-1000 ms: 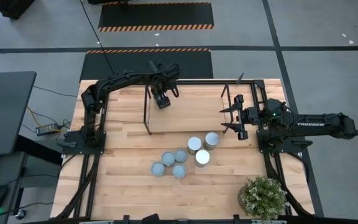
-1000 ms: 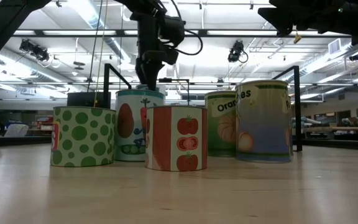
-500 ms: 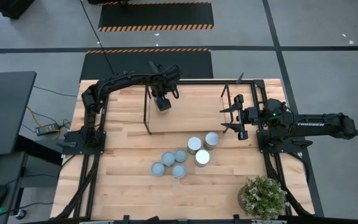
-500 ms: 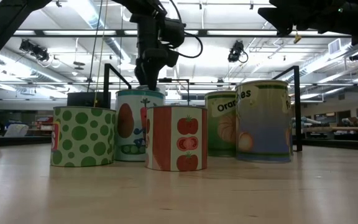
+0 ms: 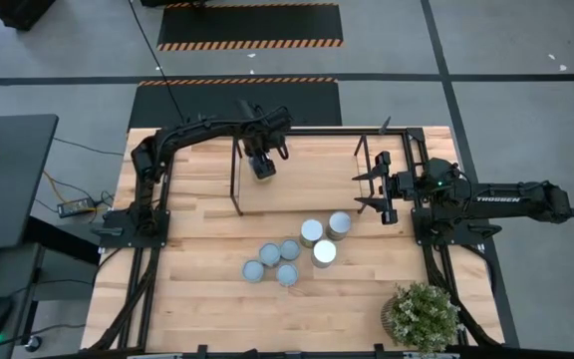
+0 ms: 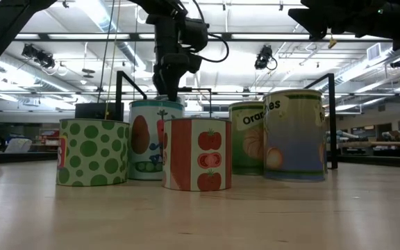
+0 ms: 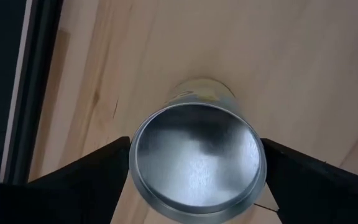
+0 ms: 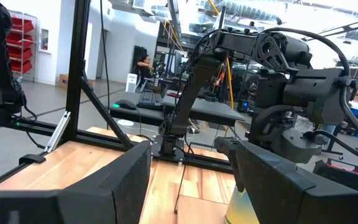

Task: Pick and place cans onto a shelf
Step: Put the canned carrots on the shelf

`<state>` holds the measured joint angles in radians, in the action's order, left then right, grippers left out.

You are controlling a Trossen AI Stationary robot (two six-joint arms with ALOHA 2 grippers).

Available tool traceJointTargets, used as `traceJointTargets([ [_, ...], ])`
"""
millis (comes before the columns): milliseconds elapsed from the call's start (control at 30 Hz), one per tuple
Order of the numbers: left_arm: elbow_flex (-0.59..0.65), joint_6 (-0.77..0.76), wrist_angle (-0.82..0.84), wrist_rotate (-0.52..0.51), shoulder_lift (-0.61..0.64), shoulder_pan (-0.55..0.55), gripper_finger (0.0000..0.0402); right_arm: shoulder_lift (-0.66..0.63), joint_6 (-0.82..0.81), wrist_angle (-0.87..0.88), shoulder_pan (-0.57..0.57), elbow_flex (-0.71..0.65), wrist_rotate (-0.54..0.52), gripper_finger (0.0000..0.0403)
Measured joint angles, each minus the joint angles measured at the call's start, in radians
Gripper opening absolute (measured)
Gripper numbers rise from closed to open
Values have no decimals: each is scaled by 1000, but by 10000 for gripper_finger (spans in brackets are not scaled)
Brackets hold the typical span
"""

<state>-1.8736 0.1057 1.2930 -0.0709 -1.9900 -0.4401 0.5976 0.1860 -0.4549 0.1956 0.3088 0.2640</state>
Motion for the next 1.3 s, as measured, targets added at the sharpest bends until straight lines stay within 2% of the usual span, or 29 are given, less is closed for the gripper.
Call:
traceJointTargets([
  [1300, 0, 50, 20, -3, 0, 6, 355, 0, 0, 0, 0, 0, 0, 245],
])
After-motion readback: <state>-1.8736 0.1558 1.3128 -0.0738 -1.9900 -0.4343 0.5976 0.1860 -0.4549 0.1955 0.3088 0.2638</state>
